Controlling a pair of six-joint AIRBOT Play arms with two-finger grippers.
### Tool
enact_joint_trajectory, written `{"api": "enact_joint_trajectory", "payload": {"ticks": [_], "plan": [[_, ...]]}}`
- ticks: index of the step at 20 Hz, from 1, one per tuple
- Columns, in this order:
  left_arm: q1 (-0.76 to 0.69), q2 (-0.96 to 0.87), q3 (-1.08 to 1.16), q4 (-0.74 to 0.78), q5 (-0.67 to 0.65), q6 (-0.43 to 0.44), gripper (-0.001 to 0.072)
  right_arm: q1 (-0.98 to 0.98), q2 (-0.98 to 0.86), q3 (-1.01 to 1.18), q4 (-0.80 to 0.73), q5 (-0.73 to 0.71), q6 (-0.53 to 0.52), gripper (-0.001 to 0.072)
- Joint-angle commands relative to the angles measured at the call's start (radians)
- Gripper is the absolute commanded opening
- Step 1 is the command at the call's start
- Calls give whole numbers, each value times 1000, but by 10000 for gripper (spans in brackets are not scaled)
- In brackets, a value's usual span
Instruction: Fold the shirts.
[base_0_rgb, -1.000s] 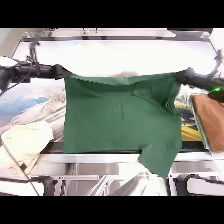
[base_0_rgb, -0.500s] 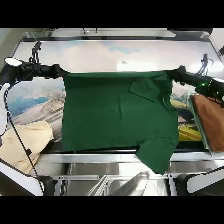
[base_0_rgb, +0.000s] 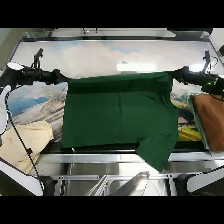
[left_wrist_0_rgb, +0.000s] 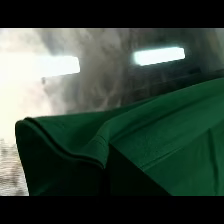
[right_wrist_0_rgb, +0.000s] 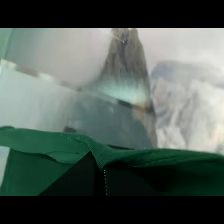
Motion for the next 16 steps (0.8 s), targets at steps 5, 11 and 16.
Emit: {"api": "enact_joint_trajectory", "payload": {"ticks": [5,11,16], "plan": [[13,-1,-172,2,55,19,21,-4,0,2,-346,62,139,16],[10,2,-210,22,70,18,21,-5,0,2,-461,61,192,15],[11,5,-210,19,0,18,20,-5,0,2,-496,50,210,16]]}}
